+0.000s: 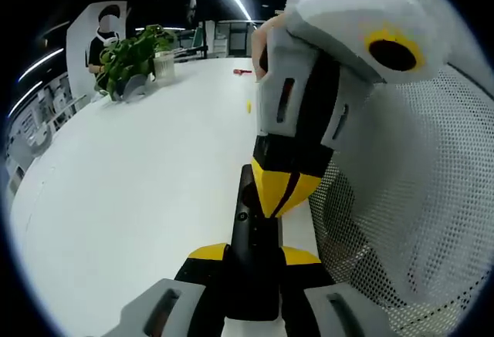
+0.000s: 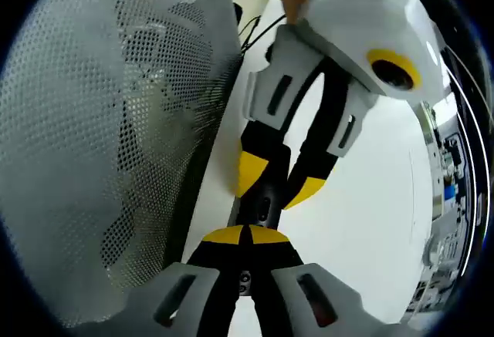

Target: Press the specified remote control buttons in sequence, fully releasing each button before pressing the next.

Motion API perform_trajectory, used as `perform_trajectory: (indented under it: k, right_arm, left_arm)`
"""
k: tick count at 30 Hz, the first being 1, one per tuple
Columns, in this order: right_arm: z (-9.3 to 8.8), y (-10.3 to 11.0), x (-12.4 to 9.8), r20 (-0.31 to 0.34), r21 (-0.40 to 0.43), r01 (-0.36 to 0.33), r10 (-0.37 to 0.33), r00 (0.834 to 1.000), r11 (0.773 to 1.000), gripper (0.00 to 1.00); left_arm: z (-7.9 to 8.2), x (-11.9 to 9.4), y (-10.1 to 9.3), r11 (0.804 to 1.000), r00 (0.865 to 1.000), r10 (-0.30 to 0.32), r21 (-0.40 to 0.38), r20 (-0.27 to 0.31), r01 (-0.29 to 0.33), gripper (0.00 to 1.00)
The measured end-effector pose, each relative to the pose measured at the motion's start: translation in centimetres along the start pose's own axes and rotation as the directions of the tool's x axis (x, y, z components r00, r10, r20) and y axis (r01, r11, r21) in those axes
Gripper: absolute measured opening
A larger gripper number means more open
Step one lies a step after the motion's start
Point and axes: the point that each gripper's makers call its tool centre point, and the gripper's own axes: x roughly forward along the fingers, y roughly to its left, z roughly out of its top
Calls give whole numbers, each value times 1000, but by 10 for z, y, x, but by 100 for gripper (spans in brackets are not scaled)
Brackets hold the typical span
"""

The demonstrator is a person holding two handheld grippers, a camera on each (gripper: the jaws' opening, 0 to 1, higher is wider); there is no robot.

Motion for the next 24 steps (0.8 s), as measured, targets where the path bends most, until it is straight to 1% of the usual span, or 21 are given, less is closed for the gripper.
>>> perform_trajectory:
  k: [2, 5, 6, 7, 9, 10, 12, 13, 14, 15, 16, 17, 18, 19, 21, 22, 23, 24]
  right_arm:
    - [0, 1, 1, -13, -25, 0, 0, 1000, 1000, 0]
    - [1, 0, 2, -23, -21, 7, -7, 1000, 1000, 0]
    - [0, 0, 1, -20, -8, 8, -9, 1000, 1000, 0]
    - [0, 0, 0, -9, 33, 7, -7, 1000, 999, 0]
    - [0, -1, 0, 23, 170, -11, 7, 1000, 985, 0]
    - [0, -3, -1, 51, 262, -31, 18, 999, 964, 0]
    - [-1, -4, -1, 92, 369, -65, 33, 995, 927, 0]
    - [-1, -6, -1, 128, 458, -89, 34, 991, 885, 0]
    - [-1, -9, -2, 148, 508, -97, 24, 989, 856, 0]
    - [-6, -16, -2, 148, 539, -82, 2, 989, 838, 0]
    - [-10, -18, -2, 134, 539, -74, 1, 991, 839, 0]
    - [-13, -21, -2, 122, 526, -72, 9, 993, 848, 0]
    - [-14, -19, -1, 123, 530, -92, 31, 992, 843, 0]
    - [-11, -17, -1, 143, 541, -118, 47, 989, 833, 0]
    - [-10, -18, -1, 145, 542, -121, 50, 988, 832, 0]
    - [-9, -17, 0, 148, 535, -125, 53, 988, 835, 0]
    - [-8, -18, 0, 147, 522, -127, 59, 987, 844, 0]
    - [-8, -17, 0, 139, 493, -131, 70, 988, 860, 0]
  left_arm:
    - [0, 0, 0, 1000, 1000, -1, 3, 1, 1, 24]
    - [1, 0, 0, 1000, 1000, -2, -11, 4, 2, 24]
    - [1, 0, 0, 1000, 1000, -3, -8, 2, 3, 24]
    - [1, 0, 0, 1000, 1000, -3, -7, 1, 3, 24]
    - [1, 0, 0, 1000, 1000, -5, -7, 3, 5, 24]
    - [1, -1, 0, 1000, 1000, -6, -9, 5, 6, 24]
    - [1, -1, -1, 1000, 1000, -5, -11, 7, 5, 24]
    - [1, -1, -1, 1000, 1000, -3, -14, 8, 3, 24]
    - [1, -1, -1, 1000, 1000, -2, -16, 8, 2, 24]
    - [1, -1, -1, 1000, 1000, -1, -19, 7, 1, 25]
    - [1, -1, -1, 1000, 1000, -1, -17, 7, 1, 25]
    - [2, -1, -1, 1000, 1000, -1, -17, 7, 1, 25]
    - [2, -1, -1, 1000, 1000, -3, -16, 8, 3, 25]
    - [2, -1, 0, 1000, 1000, -5, -17, 10, 5, 24]
    - [2, -1, -1, 1000, 1000, -5, -19, 12, 6, 24]
    - [2, -1, -1, 1000, 1000, -5, -19, 11, 5, 24]
    - [2, -1, 0, 1000, 1000, -4, -17, 9, 4, 24]
    - [2, -1, 0, 1000, 1000, -3, -16, 7, 3, 24]
